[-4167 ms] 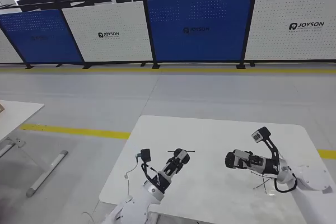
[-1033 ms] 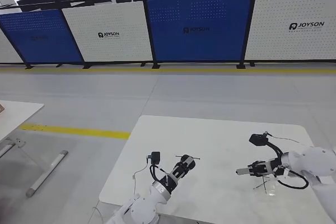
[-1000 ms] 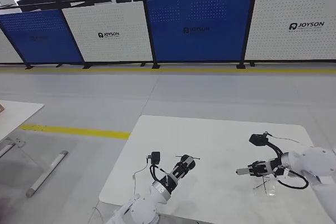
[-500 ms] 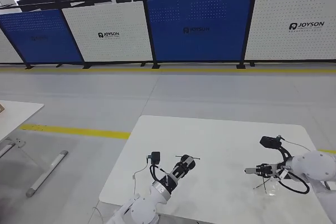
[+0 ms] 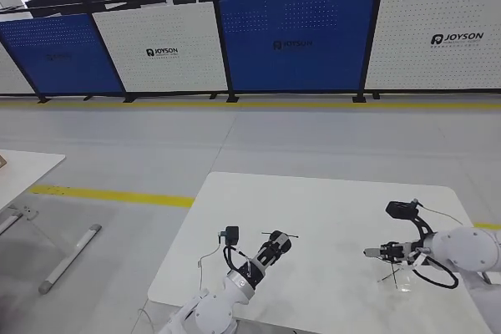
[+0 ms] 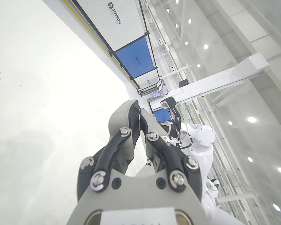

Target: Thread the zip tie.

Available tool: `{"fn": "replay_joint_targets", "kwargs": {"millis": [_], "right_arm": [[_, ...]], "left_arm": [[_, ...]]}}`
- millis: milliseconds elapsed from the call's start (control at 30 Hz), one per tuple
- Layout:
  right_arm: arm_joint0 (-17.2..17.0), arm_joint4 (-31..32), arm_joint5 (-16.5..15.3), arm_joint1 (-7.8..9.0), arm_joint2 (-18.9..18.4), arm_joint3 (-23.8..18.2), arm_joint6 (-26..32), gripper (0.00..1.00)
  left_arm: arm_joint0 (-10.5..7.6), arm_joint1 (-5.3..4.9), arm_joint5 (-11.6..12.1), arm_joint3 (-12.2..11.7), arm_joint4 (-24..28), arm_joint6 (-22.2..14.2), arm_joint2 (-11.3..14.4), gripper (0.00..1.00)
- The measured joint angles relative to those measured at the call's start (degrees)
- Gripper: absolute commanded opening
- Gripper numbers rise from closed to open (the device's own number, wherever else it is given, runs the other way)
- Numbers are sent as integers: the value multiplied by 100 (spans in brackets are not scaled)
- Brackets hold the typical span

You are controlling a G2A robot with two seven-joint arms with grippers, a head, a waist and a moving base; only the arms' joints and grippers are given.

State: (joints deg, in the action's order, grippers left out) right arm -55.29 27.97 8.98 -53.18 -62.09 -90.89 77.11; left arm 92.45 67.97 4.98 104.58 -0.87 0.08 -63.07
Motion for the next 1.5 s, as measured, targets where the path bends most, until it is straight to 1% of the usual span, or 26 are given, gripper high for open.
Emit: {"fn": "replay_joint_targets", "kwargs": {"millis": [67,167,233,400,567,600,633,667,700,733,767,833,900,1033,1100,1300,1500], "right_arm": [[101,153,54,3,128,30,250,100],[325,292,290,-14,423,137,260,100],[399,274,340,-21,448,129,253,100],[391,267,332,-21,438,125,253,100],[279,333,282,-15,455,170,140,100],[272,353,272,-10,445,160,169,91],[263,367,272,-4,426,150,188,70],[245,382,289,7,392,132,205,61],[228,398,301,14,368,114,225,61],[203,425,321,26,340,88,247,57],[183,454,342,36,328,74,254,49],[152,511,400,57,327,46,255,46],[131,533,452,83,353,35,254,48],[162,478,566,127,454,121,253,49],[219,452,634,149,534,193,253,49],[394,468,892,207,873,342,253,45],[691,283,990,221,1255,616,253,40]], "left_arm": [[0,0,0,0,0,0,0,0],[0,0,0,0,0,0,0,0],[0,0,0,0,0,0,0,0],[0,0,0,0,0,0,0,0],[0,0,0,0,0,0,0,0],[0,0,0,0,0,0,0,0],[0,0,0,0,0,0,0,0],[0,0,0,0,0,0,0,0],[0,0,0,0,0,0,0,0],[0,0,0,0,0,0,0,0],[0,0,0,0,0,0,0,0],[0,0,0,0,0,0,0,0],[0,0,0,0,0,0,0,0],[0,0,0,0,0,0,0,0],[0,0,0,0,0,0,0,0],[0,0,0,0,0,0,0,0],[0,0,0,0,0,0,0,0]]}}
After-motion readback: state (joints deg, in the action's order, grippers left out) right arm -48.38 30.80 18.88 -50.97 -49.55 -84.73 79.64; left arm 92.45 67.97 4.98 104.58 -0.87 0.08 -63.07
